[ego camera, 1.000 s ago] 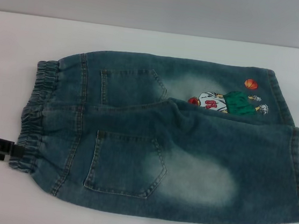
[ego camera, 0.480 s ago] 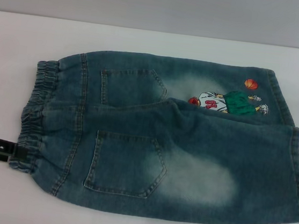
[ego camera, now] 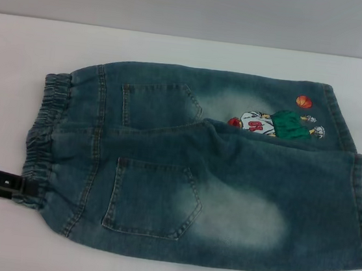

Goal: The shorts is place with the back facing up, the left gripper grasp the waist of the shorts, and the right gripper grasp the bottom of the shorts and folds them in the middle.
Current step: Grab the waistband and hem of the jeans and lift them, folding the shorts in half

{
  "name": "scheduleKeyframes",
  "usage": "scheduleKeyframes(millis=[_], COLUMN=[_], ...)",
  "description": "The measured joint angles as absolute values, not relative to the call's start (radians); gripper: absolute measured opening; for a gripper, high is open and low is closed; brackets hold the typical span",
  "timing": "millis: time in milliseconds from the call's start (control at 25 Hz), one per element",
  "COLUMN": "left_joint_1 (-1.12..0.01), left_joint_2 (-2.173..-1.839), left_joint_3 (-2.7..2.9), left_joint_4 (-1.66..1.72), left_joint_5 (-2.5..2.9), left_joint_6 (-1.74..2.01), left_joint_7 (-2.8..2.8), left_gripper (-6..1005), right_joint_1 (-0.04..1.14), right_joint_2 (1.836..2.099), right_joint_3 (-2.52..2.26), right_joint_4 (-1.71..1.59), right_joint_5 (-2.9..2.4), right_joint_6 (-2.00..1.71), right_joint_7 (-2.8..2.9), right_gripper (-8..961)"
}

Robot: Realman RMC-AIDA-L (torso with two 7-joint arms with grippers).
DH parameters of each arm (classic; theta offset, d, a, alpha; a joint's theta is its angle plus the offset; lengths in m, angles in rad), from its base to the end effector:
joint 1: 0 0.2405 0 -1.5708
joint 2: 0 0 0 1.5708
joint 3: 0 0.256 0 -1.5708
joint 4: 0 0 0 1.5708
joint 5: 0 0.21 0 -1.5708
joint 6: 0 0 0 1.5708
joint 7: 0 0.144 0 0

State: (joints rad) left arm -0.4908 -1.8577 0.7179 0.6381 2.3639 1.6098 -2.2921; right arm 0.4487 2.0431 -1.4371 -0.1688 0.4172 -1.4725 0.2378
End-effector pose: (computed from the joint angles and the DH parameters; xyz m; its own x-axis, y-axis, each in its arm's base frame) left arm -0.3499 0.3026 0.0691 0.1929 0.9671 0.1658 0.9804 -0.1829 -0.0737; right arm 0.3294 0.3335 0.1046 0.5820 0.5054 -0.6370 -0.7881 0.1573 -0.5952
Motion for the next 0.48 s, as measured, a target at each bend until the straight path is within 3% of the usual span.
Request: scheduleKeyframes(millis=[480], left_joint_1=[-0.514], left_joint_2=[-1.861], left_joint_3=[0.714], left_joint_4=[0.644], left_joint_5=[2.364], left_joint_6=[1.612], left_joint_7=[-2.29], left_gripper=[711], right_joint_1=[0.449], right_joint_2=[2.043], right_joint_3=[-1.436], right_joint_4=[-0.169], right_joint_5=[0.417], right_joint_6=[-1.471], right_joint_7=[0.238], right_gripper=[471])
